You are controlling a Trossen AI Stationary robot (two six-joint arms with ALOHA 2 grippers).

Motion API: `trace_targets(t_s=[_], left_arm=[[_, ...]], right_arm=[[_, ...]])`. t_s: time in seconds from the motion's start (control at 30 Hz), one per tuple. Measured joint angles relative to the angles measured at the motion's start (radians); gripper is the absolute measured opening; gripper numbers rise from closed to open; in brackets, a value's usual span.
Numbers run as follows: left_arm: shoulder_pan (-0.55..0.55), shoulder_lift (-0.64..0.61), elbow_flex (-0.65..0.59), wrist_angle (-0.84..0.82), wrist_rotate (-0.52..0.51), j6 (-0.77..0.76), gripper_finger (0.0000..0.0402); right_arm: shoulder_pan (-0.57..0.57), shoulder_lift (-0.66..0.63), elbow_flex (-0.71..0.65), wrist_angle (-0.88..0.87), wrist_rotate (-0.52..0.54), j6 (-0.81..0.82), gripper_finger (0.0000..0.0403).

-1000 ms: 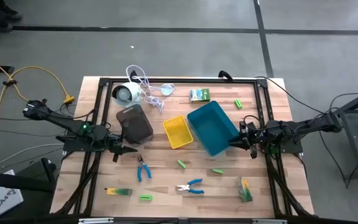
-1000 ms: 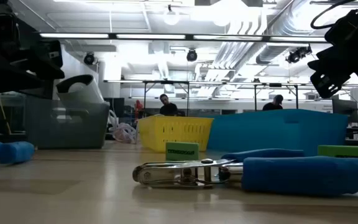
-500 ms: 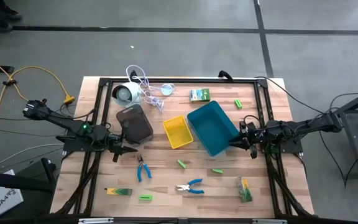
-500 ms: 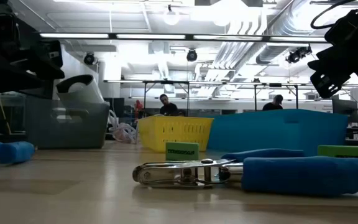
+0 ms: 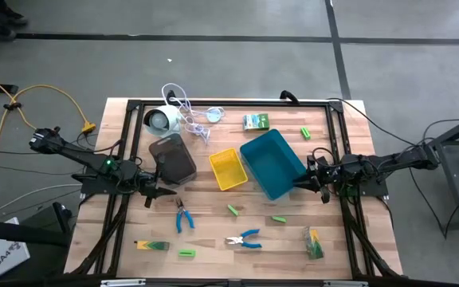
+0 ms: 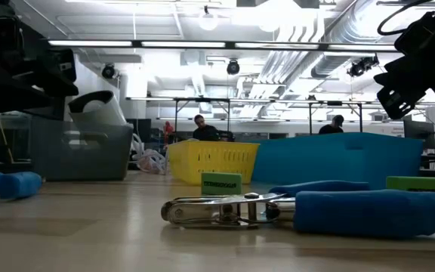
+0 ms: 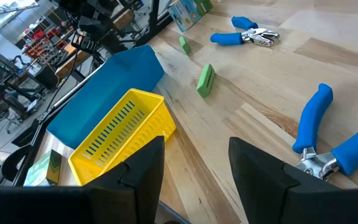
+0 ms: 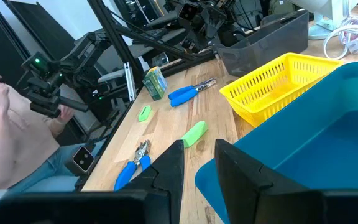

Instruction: Pick & Place School Supplies

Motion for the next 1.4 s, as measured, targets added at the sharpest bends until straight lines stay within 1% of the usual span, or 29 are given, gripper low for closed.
trace_targets(t_s=[0.27,0.37,0.5,0.6,0.67,0.87,0.93,1.07,1.13,1.2,1.4], left_arm=[[0.0,0.0,0.0,0.003,-0.007,0.006,0.0173],[0.0,0.0,0.0,0.037,-0.029,0.064,0.0173],[0.0,0.0,0.0,0.072,-0.029,0.113,0.0173],[0.0,0.0,0.0,0.094,-0.029,0.116,0.0173],[0.0,0.0,0.0,0.107,-0.029,0.091,0.0173],[0.0,0.0,0.0,0.139,-0.029,-0.078,0.0173],[0.0,0.0,0.0,0.156,-0.029,-0.161,0.0173],[0.003,0.0,0.0,0.192,-0.031,-0.376,0.0173],[0.011,0.0,0.0,0.202,-0.045,-0.455,0.0173],[0.023,0.0,0.0,0.204,-0.061,-0.516,0.0173],[0.045,0.0,0.0,0.203,-0.061,-0.662,0.0173]], right_arm=[[0.0,0.0,0.0,0.0,0.0,0.0,0.0083],[0.0,0.0,0.0,0.0,0.0,0.0,0.0083],[0.0,0.0,0.0,0.0,0.0,0.0,0.0083],[0.0,0.0,0.0,0.0,0.0,0.0,0.0083],[0.0,0.0,0.0,0.0,0.0,0.0,0.0083],[0.0,0.0,0.0,0.0,0.0,0.0,0.0083],[0.0,0.0,0.0,0.0,0.0,0.0,0.0083],[0.0,0.0,0.0,0.0,0.0,0.0,0.0083],[0.0,0.0,0.0,0.0,0.0,0.0,0.0083],[0.0,0.0,0.0,0.0,0.0,0.0,0.0083],[0.0,0.0,0.0,0.0,0.0,0.0,0.0083]])
